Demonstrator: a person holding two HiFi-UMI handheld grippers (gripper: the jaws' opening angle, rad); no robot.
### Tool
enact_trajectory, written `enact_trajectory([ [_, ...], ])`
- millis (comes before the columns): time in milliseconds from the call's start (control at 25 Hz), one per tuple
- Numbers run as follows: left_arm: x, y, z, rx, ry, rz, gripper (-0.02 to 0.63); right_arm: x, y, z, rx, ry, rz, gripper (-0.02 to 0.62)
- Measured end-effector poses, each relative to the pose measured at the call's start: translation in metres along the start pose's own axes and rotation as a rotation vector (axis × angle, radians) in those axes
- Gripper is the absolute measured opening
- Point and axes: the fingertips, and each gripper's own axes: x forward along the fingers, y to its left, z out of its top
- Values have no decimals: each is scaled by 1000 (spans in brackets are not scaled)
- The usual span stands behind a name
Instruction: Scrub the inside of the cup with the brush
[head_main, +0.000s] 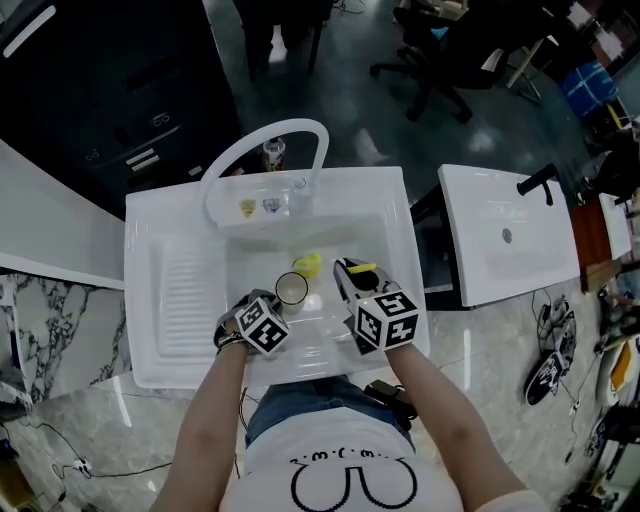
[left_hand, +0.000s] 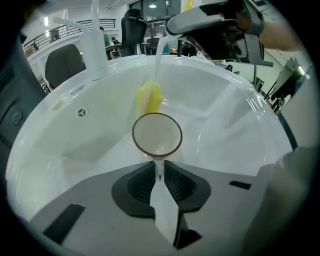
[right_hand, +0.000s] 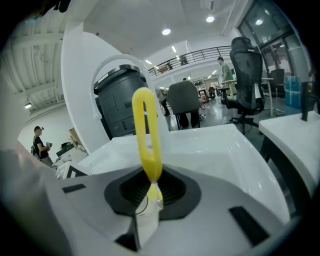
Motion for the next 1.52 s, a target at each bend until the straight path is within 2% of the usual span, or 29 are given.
enact_trajectory([
  [200, 0, -1, -2, 93, 18, 28, 66, 9, 4, -23, -2, 90, 34, 48],
  [480, -2, -5, 3, 238, 34, 67, 66, 25, -4, -60, -22, 242, 31, 49],
  [640, -2, -6, 3, 281, 42, 75, 66, 25, -5, -53, -49, 217, 28, 48],
  [760, -2, -7, 5, 299, 39, 81, 66, 15, -8, -34, -41, 156, 26, 46],
  [880, -2, -7, 6, 313, 42, 88, 66, 1, -1, -13, -15, 90, 56, 44],
  [1000, -2, -8, 7, 329, 47, 92, 66, -13, 10, -2, -40, 72, 83, 46],
  [1240, -2, -9, 8, 353, 58, 100, 66, -13, 21, -2, -95, 129, 103, 46],
  [1520, -2, -10, 11, 382, 70, 109, 66, 28, 26, -37, -146, 265, 109, 46],
])
